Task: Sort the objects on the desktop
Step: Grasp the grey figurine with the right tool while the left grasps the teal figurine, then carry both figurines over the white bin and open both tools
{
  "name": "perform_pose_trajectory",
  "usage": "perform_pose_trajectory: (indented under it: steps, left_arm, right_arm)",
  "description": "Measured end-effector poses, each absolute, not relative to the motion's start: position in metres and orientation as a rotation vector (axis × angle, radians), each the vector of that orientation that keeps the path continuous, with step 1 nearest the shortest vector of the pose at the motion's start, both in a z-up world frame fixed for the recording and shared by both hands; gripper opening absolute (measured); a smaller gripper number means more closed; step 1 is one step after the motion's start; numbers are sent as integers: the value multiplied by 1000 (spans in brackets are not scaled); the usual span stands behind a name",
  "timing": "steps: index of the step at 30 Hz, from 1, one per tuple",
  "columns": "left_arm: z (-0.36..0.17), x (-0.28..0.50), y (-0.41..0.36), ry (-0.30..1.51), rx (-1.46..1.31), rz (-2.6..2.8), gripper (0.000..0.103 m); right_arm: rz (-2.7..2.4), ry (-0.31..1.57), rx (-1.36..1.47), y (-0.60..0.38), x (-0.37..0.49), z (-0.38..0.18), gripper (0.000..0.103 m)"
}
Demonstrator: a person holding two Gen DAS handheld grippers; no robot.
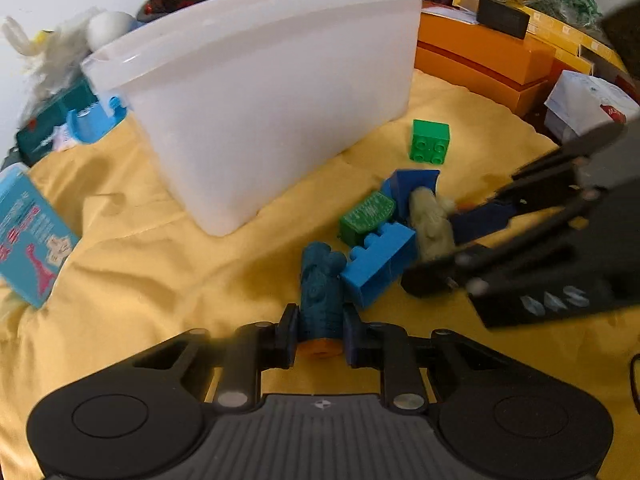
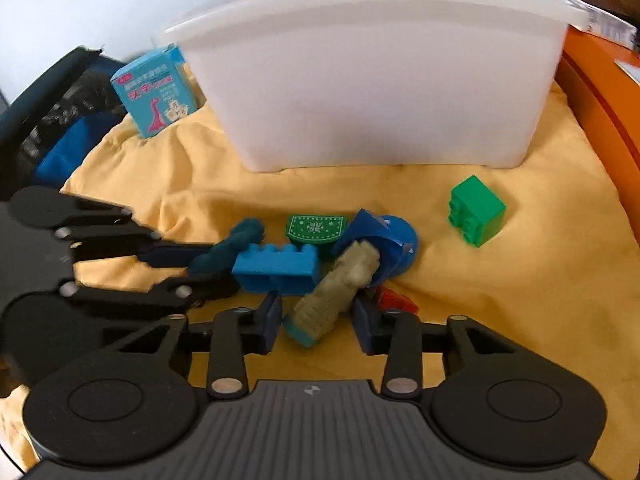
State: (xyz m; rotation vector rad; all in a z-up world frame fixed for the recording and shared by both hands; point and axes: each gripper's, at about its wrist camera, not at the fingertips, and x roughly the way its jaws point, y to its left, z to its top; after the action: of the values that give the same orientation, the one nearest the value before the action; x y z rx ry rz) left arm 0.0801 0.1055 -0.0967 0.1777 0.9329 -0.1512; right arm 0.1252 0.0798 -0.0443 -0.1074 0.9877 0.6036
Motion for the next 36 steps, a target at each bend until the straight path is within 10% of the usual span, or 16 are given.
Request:
perform_pose_trajectory:
  steps: [17, 21, 26, 34, 36]
  left_arm:
    - [-100, -37, 23, 910, 88, -86, 26]
    - [-99, -35, 28, 917, 39, -61, 35]
    - [-96, -36, 28, 907, 48, -35, 44]
    - [-90, -29, 32, 902, 51, -44, 44]
    - [-94, -29, 29, 920, 52, -63, 44]
  right_arm:
    - [889, 927, -450, 0, 30, -33, 27]
    - [844, 899, -430, 3, 27, -37, 48]
    - [845, 859, -420, 1, 23, -31, 49]
    - [863, 869, -395, 11, 22, -35, 47]
    - [867, 870, -393, 12, 22, -37, 32]
